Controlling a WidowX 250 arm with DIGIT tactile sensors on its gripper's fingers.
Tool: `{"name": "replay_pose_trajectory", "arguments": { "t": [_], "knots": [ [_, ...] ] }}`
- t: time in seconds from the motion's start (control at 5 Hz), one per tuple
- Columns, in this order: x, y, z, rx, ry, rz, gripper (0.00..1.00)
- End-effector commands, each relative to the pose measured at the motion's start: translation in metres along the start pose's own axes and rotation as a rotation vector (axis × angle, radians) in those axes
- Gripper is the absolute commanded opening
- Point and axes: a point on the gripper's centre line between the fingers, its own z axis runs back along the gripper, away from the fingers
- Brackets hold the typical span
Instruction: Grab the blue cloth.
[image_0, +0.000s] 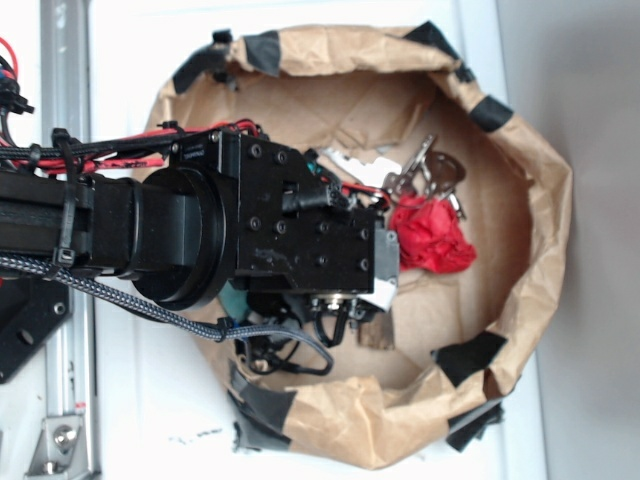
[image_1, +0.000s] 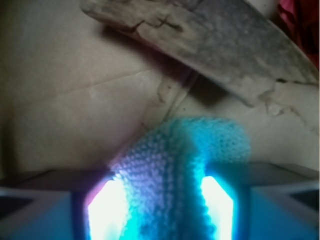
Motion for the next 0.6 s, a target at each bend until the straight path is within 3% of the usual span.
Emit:
{"name": "replay_pose_trajectory", "arguments": {
  "t": [0.0, 0.2, 0.4],
  "knots": [
    [-0.003, 0.016, 0.042, 0.064, -0.023, -0.005, 0.0],
    [-0.008, 0.044, 0.094, 0.116, -0.113, 0.053, 0.0],
    [-0.008, 0.055, 0.146, 0.154, -0.115, 0.11, 0.0]
  ]
}}
